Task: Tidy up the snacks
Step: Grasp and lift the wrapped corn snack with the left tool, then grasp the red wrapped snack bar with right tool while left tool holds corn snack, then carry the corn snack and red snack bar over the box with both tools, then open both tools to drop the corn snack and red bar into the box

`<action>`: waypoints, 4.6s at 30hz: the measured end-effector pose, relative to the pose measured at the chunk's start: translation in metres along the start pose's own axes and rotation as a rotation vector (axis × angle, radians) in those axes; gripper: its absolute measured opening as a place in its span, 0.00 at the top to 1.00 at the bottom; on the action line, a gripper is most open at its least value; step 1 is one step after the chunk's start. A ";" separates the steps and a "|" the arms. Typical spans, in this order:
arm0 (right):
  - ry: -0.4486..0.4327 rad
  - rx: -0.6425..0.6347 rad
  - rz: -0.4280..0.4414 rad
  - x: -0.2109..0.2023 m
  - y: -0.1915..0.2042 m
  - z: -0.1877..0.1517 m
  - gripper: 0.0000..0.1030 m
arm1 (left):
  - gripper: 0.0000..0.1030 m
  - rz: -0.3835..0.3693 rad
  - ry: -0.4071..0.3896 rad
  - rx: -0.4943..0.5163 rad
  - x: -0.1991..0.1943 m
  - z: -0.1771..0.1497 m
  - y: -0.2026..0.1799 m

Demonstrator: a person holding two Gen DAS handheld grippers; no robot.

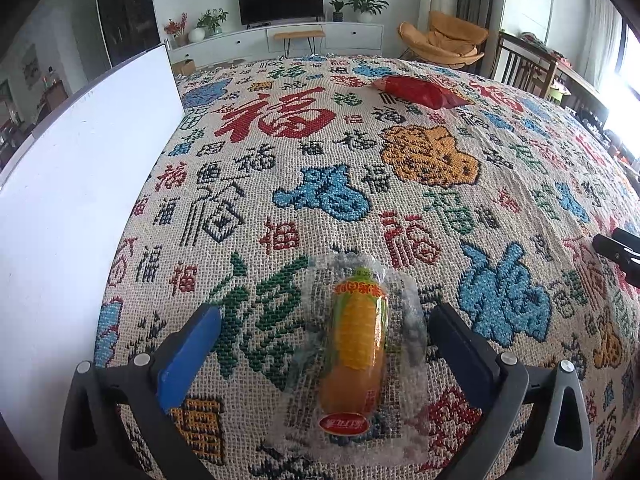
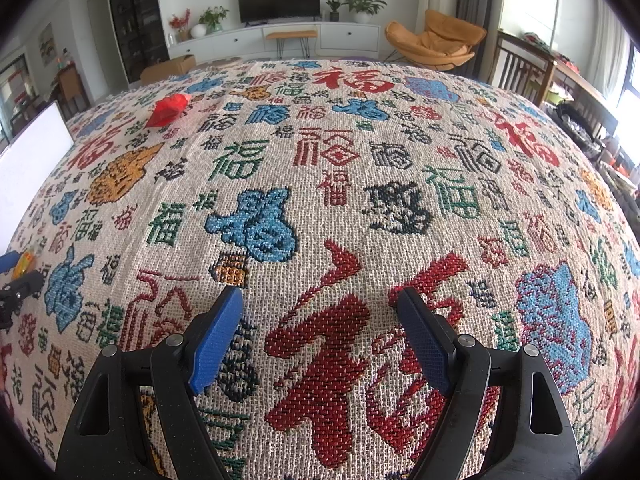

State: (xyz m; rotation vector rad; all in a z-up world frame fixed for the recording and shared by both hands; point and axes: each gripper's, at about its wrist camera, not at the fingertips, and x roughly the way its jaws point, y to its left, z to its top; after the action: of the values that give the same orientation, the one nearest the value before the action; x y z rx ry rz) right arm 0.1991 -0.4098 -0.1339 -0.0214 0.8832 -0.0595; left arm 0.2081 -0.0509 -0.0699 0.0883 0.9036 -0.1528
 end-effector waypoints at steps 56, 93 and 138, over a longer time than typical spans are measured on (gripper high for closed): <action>0.240 -0.131 0.287 0.106 0.131 0.173 0.84 | 0.00 -0.002 0.001 0.001 0.002 0.001 0.000; 0.365 -0.126 0.358 0.012 0.089 0.050 0.74 | 0.58 -0.076 0.199 0.099 -0.015 0.011 -0.010; 0.234 -0.491 0.861 -0.138 0.455 0.048 0.35 | 0.22 0.235 -0.086 -0.474 -0.209 -0.064 0.295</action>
State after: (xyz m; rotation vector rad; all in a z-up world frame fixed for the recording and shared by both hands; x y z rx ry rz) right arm 0.1685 0.0522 -0.0170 -0.0921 1.0605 0.9763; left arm 0.0810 0.2689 0.0592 -0.2510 0.8167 0.2754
